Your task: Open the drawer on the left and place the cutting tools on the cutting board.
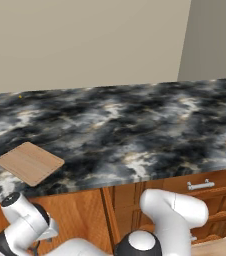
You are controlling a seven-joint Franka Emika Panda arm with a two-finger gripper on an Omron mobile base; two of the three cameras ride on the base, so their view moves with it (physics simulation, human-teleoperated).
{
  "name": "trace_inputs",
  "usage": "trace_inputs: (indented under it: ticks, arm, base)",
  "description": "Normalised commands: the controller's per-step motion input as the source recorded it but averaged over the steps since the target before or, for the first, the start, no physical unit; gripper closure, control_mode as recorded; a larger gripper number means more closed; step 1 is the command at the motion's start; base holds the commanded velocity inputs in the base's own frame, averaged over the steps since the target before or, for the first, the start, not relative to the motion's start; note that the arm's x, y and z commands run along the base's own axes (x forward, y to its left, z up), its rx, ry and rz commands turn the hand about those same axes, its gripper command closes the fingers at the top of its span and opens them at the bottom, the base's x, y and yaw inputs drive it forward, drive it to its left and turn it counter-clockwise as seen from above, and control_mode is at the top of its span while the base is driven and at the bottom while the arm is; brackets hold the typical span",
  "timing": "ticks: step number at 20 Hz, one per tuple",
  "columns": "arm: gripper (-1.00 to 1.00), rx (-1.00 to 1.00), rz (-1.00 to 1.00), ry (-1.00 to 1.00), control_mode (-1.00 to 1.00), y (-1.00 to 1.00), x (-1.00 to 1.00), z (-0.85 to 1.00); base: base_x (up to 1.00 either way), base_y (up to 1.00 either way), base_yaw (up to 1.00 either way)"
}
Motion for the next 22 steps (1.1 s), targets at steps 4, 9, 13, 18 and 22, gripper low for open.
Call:
trace_inputs:
  ticks: [4,9,13,18,22]
  arm:
    - [-1.00,0.00,0.00,0.02,-1.00,0.00,0.01,-0.42]
    - [-1.00,0.00,0.00,0.05,-1.00,0.05,0.04,-0.44]
    - [-1.00,0.00,0.01,0.03,-1.00,0.12,0.06,-0.38]
    - [-1.00,0.00,0.02,0.02,-1.00,0.24,0.05,-0.27]
    - [-1.00,0.00,0.03,0.03,-1.00,0.29,0.04,-0.19]
  base:
    - [0.00,0.00,0.00]
    - [0.00,0.00,0.00]
    - [0.00,0.00,0.00]
    - [0.00,0.00,0.00]
    - [0.00,0.00,0.00]
